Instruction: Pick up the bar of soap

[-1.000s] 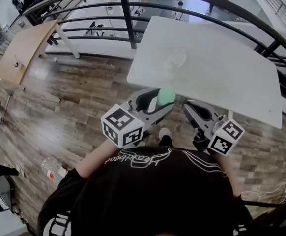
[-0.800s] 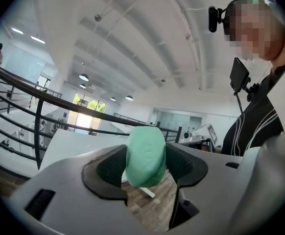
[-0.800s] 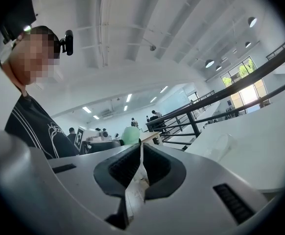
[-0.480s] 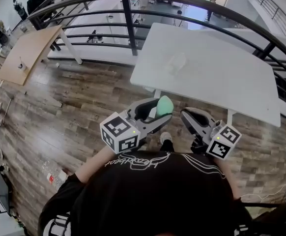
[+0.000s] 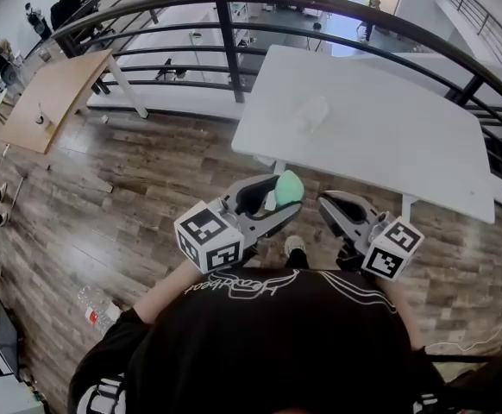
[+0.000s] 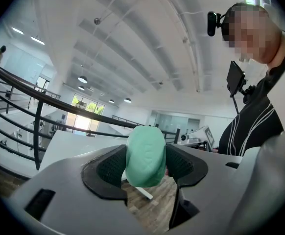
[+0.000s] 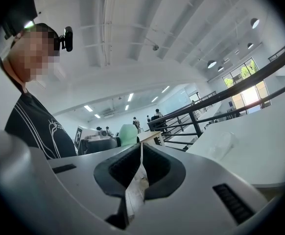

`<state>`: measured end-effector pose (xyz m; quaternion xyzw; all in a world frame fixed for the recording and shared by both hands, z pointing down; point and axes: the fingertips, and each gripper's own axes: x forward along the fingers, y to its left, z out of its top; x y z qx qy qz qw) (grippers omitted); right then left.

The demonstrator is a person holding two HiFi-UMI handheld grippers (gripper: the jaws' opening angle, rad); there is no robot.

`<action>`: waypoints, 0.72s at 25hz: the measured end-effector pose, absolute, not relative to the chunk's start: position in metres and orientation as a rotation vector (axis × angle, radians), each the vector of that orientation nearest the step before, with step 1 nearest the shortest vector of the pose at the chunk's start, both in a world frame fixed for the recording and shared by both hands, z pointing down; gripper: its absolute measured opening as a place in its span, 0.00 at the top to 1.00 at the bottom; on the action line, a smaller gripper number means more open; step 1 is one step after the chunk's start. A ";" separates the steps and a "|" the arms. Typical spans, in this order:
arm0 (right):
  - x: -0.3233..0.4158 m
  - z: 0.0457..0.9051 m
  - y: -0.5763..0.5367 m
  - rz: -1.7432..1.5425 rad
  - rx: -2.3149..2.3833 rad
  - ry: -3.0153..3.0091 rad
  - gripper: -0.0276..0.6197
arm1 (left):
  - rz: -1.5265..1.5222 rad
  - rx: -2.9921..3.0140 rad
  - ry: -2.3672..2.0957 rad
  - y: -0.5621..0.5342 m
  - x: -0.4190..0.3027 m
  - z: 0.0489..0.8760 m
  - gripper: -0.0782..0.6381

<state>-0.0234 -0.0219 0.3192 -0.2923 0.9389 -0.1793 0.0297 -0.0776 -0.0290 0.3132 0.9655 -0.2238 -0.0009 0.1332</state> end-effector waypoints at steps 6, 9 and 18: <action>-0.024 0.319 -0.022 -0.547 -0.904 2.901 0.93 | -0.002 2.797 -0.650 -0.029 -0.078 0.313 0.53; -0.025 0.318 -0.021 -0.549 -0.904 2.905 0.93 | -0.003 2.802 -0.655 -0.028 -0.079 0.313 0.53; -0.025 0.326 -0.025 -0.563 -0.904 2.916 0.93 | -0.017 2.787 -0.651 -0.030 -0.076 0.319 0.53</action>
